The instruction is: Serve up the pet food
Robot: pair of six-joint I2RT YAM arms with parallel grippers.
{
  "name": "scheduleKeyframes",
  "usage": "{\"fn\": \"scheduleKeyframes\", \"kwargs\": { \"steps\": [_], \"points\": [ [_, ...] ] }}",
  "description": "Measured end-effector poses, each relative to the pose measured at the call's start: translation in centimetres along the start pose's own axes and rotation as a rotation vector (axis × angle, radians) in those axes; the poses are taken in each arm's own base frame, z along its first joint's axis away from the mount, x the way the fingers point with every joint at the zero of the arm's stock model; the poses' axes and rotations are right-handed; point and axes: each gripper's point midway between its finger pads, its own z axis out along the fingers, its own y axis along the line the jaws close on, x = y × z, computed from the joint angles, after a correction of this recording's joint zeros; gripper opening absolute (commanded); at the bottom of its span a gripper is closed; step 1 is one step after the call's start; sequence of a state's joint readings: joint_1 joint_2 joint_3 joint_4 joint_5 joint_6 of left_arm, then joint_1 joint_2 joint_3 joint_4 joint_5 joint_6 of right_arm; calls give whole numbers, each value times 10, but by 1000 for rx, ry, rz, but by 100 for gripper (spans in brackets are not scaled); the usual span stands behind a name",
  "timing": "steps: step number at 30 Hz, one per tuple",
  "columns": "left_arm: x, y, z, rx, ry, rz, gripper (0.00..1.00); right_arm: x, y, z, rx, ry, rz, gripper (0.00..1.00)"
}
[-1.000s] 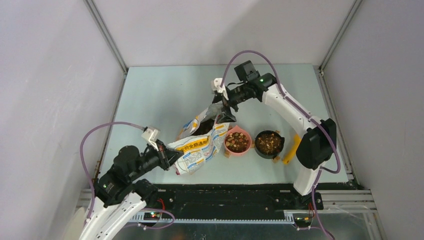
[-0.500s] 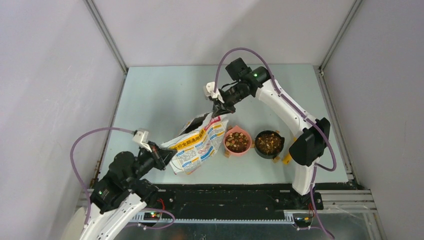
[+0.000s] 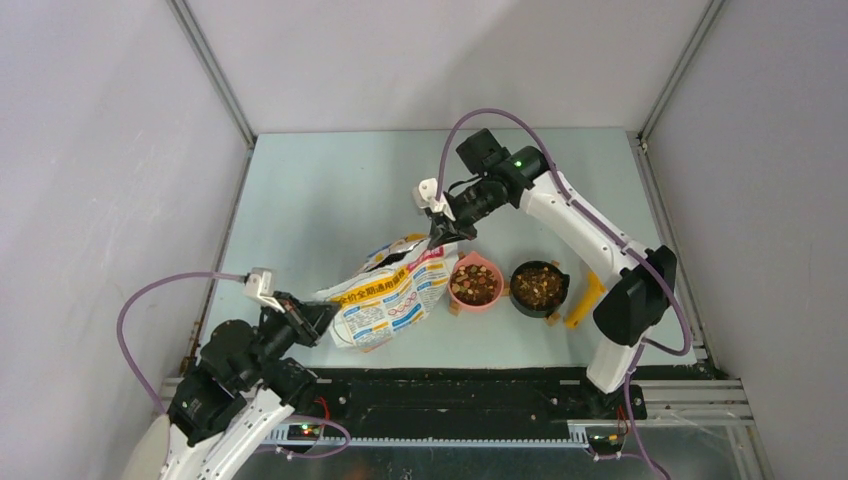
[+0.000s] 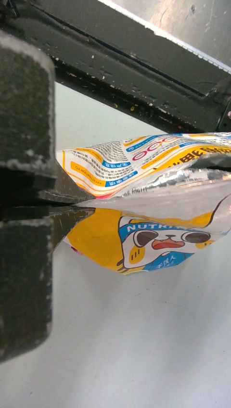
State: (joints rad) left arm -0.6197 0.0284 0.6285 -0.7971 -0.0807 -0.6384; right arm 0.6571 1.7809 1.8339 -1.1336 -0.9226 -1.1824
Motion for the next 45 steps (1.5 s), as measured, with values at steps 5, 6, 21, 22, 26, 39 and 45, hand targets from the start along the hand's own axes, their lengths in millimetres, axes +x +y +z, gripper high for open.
{"fn": "scheduleKeyframes", "kwargs": {
  "steps": [5,6,21,22,26,39,45],
  "points": [
    [-4,-14,1,60,13,34,51,-3,2,1,23,31,-24,0],
    [-7,-20,2,84,16,44,53,-3,2,1,26,35,-23,0],
    [-13,-55,17,205,156,241,51,-4,5,-1,32,42,16,0],
    [-12,-56,15,213,162,247,52,-3,5,-2,32,39,25,0],
    [-7,-60,13,248,185,261,51,-2,6,-5,30,31,60,0],
    [15,-65,37,262,363,295,0,11,-3,-27,92,15,251,0],
    [14,-72,43,250,377,361,0,17,-12,-38,138,4,329,0]
  ]
}}
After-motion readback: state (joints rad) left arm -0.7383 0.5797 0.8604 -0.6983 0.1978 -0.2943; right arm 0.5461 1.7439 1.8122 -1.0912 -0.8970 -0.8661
